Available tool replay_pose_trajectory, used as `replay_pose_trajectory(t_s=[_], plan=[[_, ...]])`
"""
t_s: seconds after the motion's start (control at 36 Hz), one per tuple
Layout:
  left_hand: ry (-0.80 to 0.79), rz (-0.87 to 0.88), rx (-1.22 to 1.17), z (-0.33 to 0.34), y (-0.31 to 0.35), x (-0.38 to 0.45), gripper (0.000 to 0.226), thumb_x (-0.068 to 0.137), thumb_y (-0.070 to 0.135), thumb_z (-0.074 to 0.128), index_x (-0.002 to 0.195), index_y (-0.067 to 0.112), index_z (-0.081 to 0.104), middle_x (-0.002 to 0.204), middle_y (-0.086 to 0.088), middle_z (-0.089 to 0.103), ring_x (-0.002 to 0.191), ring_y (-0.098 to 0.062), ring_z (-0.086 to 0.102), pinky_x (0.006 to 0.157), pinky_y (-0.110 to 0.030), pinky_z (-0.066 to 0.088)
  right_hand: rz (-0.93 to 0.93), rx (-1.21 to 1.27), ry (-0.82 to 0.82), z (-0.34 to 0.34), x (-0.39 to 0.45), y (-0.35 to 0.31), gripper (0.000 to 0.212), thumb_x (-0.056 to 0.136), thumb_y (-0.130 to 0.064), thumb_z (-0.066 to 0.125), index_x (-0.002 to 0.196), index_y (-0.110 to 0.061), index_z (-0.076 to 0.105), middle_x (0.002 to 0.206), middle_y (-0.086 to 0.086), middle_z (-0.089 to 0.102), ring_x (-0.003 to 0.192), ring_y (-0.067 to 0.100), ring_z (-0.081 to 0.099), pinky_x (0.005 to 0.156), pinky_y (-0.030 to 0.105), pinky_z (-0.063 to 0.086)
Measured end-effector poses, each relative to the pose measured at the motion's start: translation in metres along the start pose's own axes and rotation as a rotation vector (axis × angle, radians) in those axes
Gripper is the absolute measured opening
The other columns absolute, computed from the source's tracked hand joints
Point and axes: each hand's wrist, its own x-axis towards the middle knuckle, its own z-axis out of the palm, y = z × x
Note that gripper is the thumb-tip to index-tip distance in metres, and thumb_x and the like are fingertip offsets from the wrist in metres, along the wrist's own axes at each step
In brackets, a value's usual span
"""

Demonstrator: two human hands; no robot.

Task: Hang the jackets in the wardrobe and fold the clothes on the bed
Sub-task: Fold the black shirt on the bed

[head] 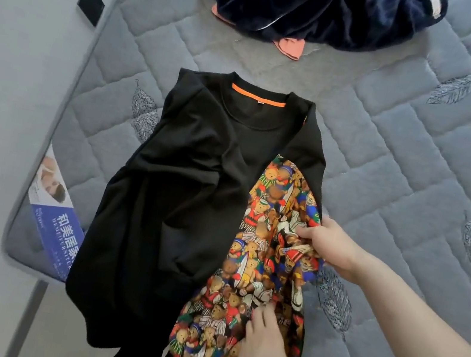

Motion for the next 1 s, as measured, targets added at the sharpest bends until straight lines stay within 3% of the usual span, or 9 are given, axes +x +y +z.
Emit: replay_pose_trajectory(t_s=[0.11, 0.31, 0.5, 0.61, 0.69, 0.75, 0.86, 0.94, 1.0], plan=[[0.101, -0.116, -0.059, 0.006, 0.011, 0.002, 0.132, 0.055, 0.072, 0.078, 0.155, 0.019, 0.01, 0.153, 0.004, 0.024, 0.142, -0.022, 0.031, 0.114, -0.039, 0.036, -0.058, 0.036, 0.003, 0.021, -0.021, -0.002, 0.033, 0.1, -0.013, 0.058, 0.13, -0.024, 0.051, 0.12, 0.004, 0.072, 0.1, 0.026, 0.075, 0.087, 0.053, 0.061], [0.237, -0.116, -0.115, -0.02, -0.012, 0.005, 0.032, 0.094, 0.025, 0.058, 0.126, 0.027, 0.06, 0.123, 0.002, 0.066, 0.117, -0.021, 0.063, 0.1, -0.034, 0.052, -0.106, 0.03, 0.009, 0.04, -0.047, -0.015, 0.033, 0.099, -0.019, 0.057, 0.127, -0.034, 0.047, 0.116, -0.003, 0.073, 0.089, 0.021, 0.077, 0.065, 0.044, 0.063], [0.123, 0.12, -0.32, -0.095, -0.054, -0.029, 0.032, 0.091, 0.017, 0.05, 0.115, 0.029, 0.067, 0.1, 0.017, 0.066, 0.094, -0.005, 0.06, 0.086, -0.019, 0.047, -0.184, 0.119, 0.091, 0.066, -0.061, -0.051, 0.043, 0.09, -0.016, 0.065, 0.124, -0.031, 0.045, 0.115, 0.001, 0.069, 0.079, 0.017, 0.077, 0.058, 0.037, 0.062], [0.026, 0.147, -0.443, -0.148, -0.082, -0.045, 0.029, 0.081, 0.017, 0.048, 0.075, 0.042, 0.062, 0.061, 0.015, 0.055, 0.059, -0.006, 0.048, 0.061, -0.024, 0.039, -0.232, 0.102, 0.033, 0.106, -0.061, -0.092, 0.046, 0.093, -0.014, 0.064, 0.128, -0.031, 0.041, 0.114, 0.005, 0.064, 0.071, 0.019, 0.077, 0.053, 0.036, 0.06], [0.006, 0.114, -0.475, -0.187, -0.111, -0.052, 0.017, 0.076, 0.015, 0.047, 0.081, 0.023, 0.06, 0.068, 0.004, 0.053, 0.067, -0.014, 0.049, 0.068, -0.032, 0.041, -0.24, 0.074, -0.059, 0.147, -0.057, -0.125, 0.063, 0.094, -0.011, 0.064, 0.142, -0.038, 0.034, 0.115, 0.009, 0.065, 0.074, 0.027, 0.077, 0.054, 0.042, 0.061], [0.008, 0.077, -0.481, -0.211, -0.132, -0.051, 0.029, 0.073, 0.016, 0.047, 0.093, 0.023, 0.067, 0.077, 0.003, 0.064, 0.076, -0.013, 0.058, 0.078, -0.033, 0.046, -0.24, 0.027, -0.114, 0.178, -0.052, -0.145, 0.082, 0.094, -0.014, 0.065, 0.154, -0.043, 0.019, 0.119, 0.009, 0.066, 0.08, 0.029, 0.078, 0.058, 0.044, 0.063], [0.116, -0.025, -0.486, -0.254, -0.166, -0.044, 0.031, 0.075, 0.019, 0.047, 0.073, 0.043, 0.066, 0.061, 0.017, 0.061, 0.058, 0.003, 0.056, 0.067, -0.029, 0.042, -0.21, -0.052, -0.144, 0.233, -0.037, -0.174, 0.092, 0.095, -0.021, 0.068, 0.162, -0.034, 0.006, 0.143, 0.014, 0.053, 0.097, 0.037, 0.073, 0.068, 0.052, 0.064], [0.299, -0.135, -0.524, -0.275, -0.196, -0.026, 0.03, 0.09, 0.02, 0.052, 0.064, 0.032, 0.062, 0.061, 0.013, 0.06, 0.061, -0.002, 0.056, 0.063, -0.032, 0.04, -0.183, -0.075, -0.211, 0.263, -0.025, -0.181, 0.09, 0.1, -0.019, 0.06, 0.162, -0.035, -0.003, 0.134, 0.013, 0.058, 0.098, 0.034, 0.072, 0.071, 0.045, 0.064], [0.396, -0.179, -0.597, -0.283, -0.218, -0.014, 0.018, 0.095, 0.029, 0.057, 0.079, 0.026, 0.064, 0.077, 0.005, 0.062, 0.074, -0.013, 0.058, 0.072, -0.035, 0.047, -0.189, -0.117, -0.218, 0.272, -0.019, -0.177, 0.081, 0.102, -0.019, 0.057, 0.162, -0.033, 0.005, 0.119, 0.0, 0.059, 0.094, 0.025, 0.069, 0.065, 0.036, 0.063]])
